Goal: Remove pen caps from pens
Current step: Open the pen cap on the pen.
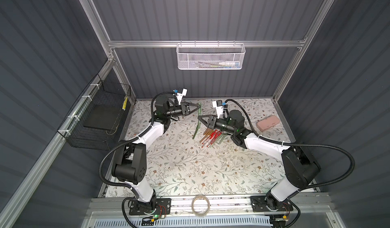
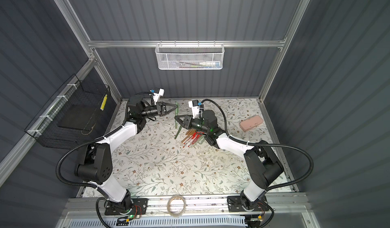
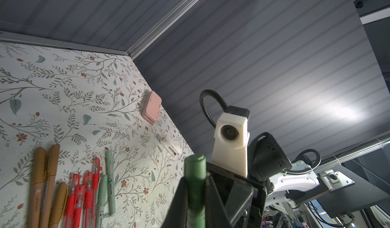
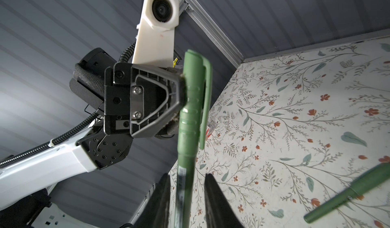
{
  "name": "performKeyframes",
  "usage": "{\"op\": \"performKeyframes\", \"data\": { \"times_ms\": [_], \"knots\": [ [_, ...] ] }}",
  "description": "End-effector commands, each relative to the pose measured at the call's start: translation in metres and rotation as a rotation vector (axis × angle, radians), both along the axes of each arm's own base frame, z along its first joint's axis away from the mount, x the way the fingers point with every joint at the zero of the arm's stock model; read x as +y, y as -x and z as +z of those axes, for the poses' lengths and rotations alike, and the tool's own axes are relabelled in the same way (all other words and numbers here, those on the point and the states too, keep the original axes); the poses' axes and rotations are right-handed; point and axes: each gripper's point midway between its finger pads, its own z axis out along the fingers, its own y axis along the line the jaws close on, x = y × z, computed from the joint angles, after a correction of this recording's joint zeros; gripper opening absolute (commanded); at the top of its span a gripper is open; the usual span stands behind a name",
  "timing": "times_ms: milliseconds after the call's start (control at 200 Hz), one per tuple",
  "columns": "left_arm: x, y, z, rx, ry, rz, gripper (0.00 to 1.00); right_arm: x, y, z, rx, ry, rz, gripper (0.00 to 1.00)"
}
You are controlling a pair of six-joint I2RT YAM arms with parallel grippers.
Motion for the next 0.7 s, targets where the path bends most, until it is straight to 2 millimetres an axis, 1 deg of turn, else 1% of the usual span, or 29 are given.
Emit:
{"op": "performKeyframes", "data": {
  "times_ms": [0,55,185,225,265,335,375,415,450,555,620,670,695],
  "knots": [
    [0.002,0.008,0.012,-0.033,0.016,-0.017,0.04,0.008,0.002,0.013,-0.022,-0.032,0.04,0.25],
    [0.002,0.009,0.011,-0.034,0.015,-0.018,0.04,0.009,0.003,0.012,-0.024,-0.031,0.041,0.23],
    [0.003,0.008,0.009,-0.034,0.014,-0.012,0.04,0.011,0.002,0.011,-0.019,-0.027,0.046,0.14],
    [0.003,0.008,0.009,-0.032,0.013,-0.011,0.06,0.011,0.002,0.011,-0.017,-0.025,0.047,0.11],
    [0.003,0.008,0.009,-0.03,0.012,-0.012,0.14,0.01,0.002,0.012,-0.023,-0.024,0.045,0.07],
    [0.003,0.008,0.008,-0.027,0.011,-0.009,0.36,0.007,0.003,0.011,-0.038,-0.012,0.031,0.04],
    [0.003,0.008,0.008,-0.028,0.011,-0.007,0.47,0.004,0.002,0.01,-0.044,-0.003,0.014,0.03],
    [0.003,0.008,0.008,-0.027,0.009,-0.007,0.56,0.002,0.001,0.009,-0.043,0.008,-0.001,0.02],
    [0.003,0.008,0.007,-0.021,0.004,-0.007,0.61,-0.001,0.0,0.009,-0.044,0.017,-0.013,0.02],
    [0.003,0.007,0.002,-0.012,-0.015,-0.004,0.67,-0.007,-0.003,0.005,-0.054,0.062,-0.067,0.01],
    [0.003,0.007,-0.002,-0.01,-0.026,0.001,0.67,-0.012,-0.008,-0.001,-0.055,0.113,-0.123,0.0],
    [0.003,0.006,-0.005,-0.005,-0.038,0.003,0.67,-0.014,-0.008,-0.005,-0.063,0.163,-0.15,0.0],
    [0.003,0.006,-0.005,-0.004,-0.044,0.005,0.67,-0.017,-0.012,-0.006,-0.07,0.193,-0.191,0.0]
  ]
}}
